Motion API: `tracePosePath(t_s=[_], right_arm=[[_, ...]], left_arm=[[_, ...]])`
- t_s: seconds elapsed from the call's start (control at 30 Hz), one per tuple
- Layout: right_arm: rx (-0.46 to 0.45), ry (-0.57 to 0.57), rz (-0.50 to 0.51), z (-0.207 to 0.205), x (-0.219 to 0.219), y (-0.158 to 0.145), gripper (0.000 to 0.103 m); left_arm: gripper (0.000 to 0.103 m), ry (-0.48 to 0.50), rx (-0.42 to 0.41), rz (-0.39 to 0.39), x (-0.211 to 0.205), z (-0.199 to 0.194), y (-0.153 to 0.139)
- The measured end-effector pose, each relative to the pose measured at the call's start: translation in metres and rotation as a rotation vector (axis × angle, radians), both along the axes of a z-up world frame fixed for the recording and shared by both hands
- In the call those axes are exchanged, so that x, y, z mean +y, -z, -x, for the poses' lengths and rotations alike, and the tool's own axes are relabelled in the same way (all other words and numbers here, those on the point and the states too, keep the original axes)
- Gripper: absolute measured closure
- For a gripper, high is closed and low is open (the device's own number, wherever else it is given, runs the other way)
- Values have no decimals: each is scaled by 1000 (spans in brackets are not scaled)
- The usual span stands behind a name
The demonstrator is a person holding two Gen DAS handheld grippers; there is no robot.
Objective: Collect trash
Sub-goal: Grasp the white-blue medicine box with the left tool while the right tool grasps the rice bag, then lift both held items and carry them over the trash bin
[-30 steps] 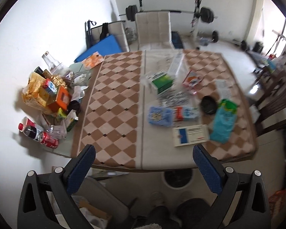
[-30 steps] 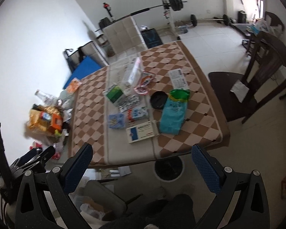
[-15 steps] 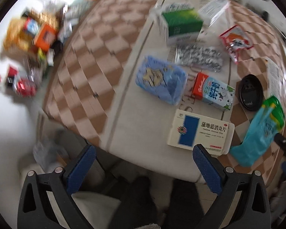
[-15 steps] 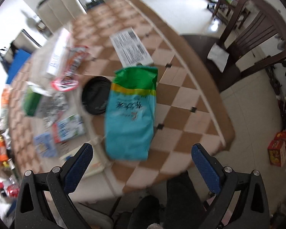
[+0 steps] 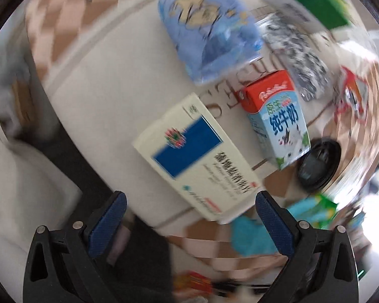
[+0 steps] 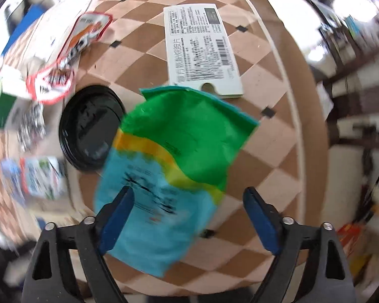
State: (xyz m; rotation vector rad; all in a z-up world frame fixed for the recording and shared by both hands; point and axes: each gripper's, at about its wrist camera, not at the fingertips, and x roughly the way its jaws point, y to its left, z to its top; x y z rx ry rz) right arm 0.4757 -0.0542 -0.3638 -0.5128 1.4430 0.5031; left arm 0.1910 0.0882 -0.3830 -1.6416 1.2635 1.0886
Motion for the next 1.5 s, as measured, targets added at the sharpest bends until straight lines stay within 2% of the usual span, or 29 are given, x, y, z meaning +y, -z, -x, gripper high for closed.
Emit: tracePosePath(t_s=[0.1, 0.17, 0.23, 0.27, 0.3, 0.33, 0.4, 0.5, 0.6, 0.63, 0.73, 0.87, 0.97, 1.03, 1.13, 1.37, 1.5], right_arm=[[26, -12, 13, -10, -19, 2, 14], [68, 26, -25, -18, -30, 2, 14], [108, 66, -52, -24, -39, 1, 13], [119, 82, -64, -30, -42, 2, 13], [129, 101, -78, -32, -44, 3, 10], [133, 114, -87, -34, -45, 3, 8], [138, 141, -101, -37, -46, 1, 7], [161, 168, -171, -38, -34, -1, 2], [173, 183, -204, -32, -20, -1, 2], [172, 187, -204, -28, -16, -2, 2], [164, 186, -169, -17, -4, 2, 2], [175, 163, -99, -8, 11, 20, 2], [167, 148, -74, -6, 12, 27, 2], [178, 146, -81, -7, 7, 30, 2], [150, 105, -109, -6, 3, 27, 6], [108, 9, -130, 6, -17, 20, 10], [45, -76, -148, 27, -9, 5, 11]], left_arm=[[0, -123, -26, 60, 0, 2, 21], [0, -171, -15, 76, 1, 3, 31], [1, -185, 17, 78, 2, 2, 38], [7, -177, 32, 71, 2, 1, 40], [9, -163, 33, 53, 4, 3, 43], [15, -130, 33, 28, 6, 2, 43], [16, -13, 67, -14, 12, -9, 34], [19, 257, 111, -104, 13, -28, 25], [19, 518, 146, -183, 7, -43, 21], [19, 570, 152, -195, 6, -46, 20], [17, 588, 149, -187, 10, -67, 10], [19, 527, 143, -174, 9, -56, 20], [20, 485, 121, -202, 22, -43, 23], [21, 493, 116, -235, 25, -25, 25], [21, 538, 138, -286, 11, -21, 24], [22, 664, 219, -443, -26, -34, -16], [22, 690, 232, -525, -40, -32, -37]])
